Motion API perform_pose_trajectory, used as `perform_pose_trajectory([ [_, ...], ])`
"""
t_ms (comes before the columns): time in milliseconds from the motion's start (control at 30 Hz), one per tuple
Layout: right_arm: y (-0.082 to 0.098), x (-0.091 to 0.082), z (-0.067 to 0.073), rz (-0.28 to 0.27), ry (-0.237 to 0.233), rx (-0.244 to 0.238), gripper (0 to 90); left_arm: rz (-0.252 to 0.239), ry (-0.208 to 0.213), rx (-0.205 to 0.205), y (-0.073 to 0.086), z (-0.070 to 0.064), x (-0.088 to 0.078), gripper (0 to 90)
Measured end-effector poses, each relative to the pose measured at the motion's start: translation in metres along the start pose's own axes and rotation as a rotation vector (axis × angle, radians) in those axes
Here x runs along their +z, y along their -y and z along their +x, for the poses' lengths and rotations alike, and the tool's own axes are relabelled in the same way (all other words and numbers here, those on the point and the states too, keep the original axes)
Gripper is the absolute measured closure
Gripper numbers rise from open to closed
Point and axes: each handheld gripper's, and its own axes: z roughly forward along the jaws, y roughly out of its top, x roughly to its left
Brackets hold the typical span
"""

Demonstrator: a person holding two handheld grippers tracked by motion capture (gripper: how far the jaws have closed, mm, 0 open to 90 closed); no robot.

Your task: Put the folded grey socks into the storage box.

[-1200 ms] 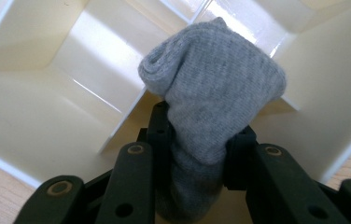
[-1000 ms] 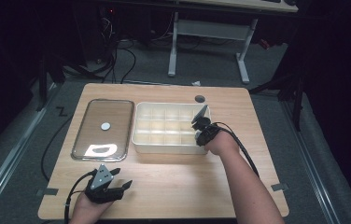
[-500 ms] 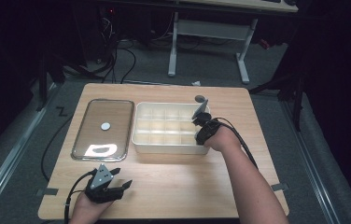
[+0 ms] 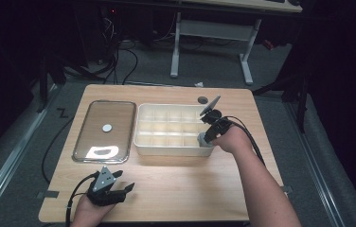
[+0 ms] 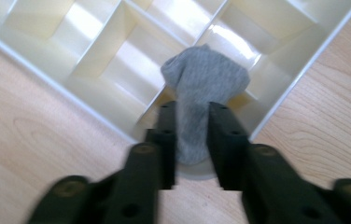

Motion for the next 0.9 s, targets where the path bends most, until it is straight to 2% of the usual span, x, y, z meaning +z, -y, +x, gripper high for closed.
perform_pose_trajectory([
  [133,0.001,0.01,0.0,0.029,0.027,0.003,90.0,0.0,0.0,0.0,0.0,0.0,0.0,34.8],
  [433,0.001,0.027,-0.001,0.07,0.012,0.002,89.7,0.003,0.0,-0.002,0.0,0.001,-0.001,34.8],
  [467,0.002,0.034,0.0,0.1,0.011,0.001,88.4,0.0,-0.001,-0.004,0.0,0.001,-0.001,34.8],
  [533,0.003,0.038,0.001,0.101,0.017,0.004,87.9,-0.004,-0.001,-0.008,0.0,0.001,-0.001,34.7],
  [567,0.003,0.035,0.002,0.096,0.017,0.021,85.2,-0.002,0.001,-0.009,0.0,0.001,-0.001,34.7],
  [667,0.003,0.029,0.001,0.082,0.011,0.011,82.7,-0.001,0.001,-0.005,0.0,0.001,-0.001,34.7],
  [700,0.002,0.021,0.001,0.053,0.005,0.021,81.6,0.003,0.003,-0.004,0.0,0.0,-0.001,34.7],
  [733,0.002,0.021,0.001,0.053,0.005,0.021,81.6,0.003,0.003,-0.004,0.0,0.0,-0.001,34.7],
  [767,0.001,0.013,0.0,0.019,0.008,0.031,79.6,0.0,0.001,-0.001,0.0,0.0,0.0,34.7],
  [800,0.001,0.013,0.0,0.019,0.008,0.031,79.6,0.0,0.001,-0.001,0.0,0.0,0.0,34.7],
  [833,-0.001,0.007,-0.001,-0.019,0.025,0.043,79.6,0.0,0.001,-0.001,0.0,-0.001,0.0,34.7],
  [867,-0.001,0.007,-0.001,-0.019,0.025,0.043,79.6,0.0,0.001,-0.001,0.0,-0.001,0.0,34.7],
  [900,-0.003,0.004,-0.001,-0.04,0.05,0.071,75.4,-0.001,0.001,-0.003,0.0,-0.001,0.0,34.7],
])
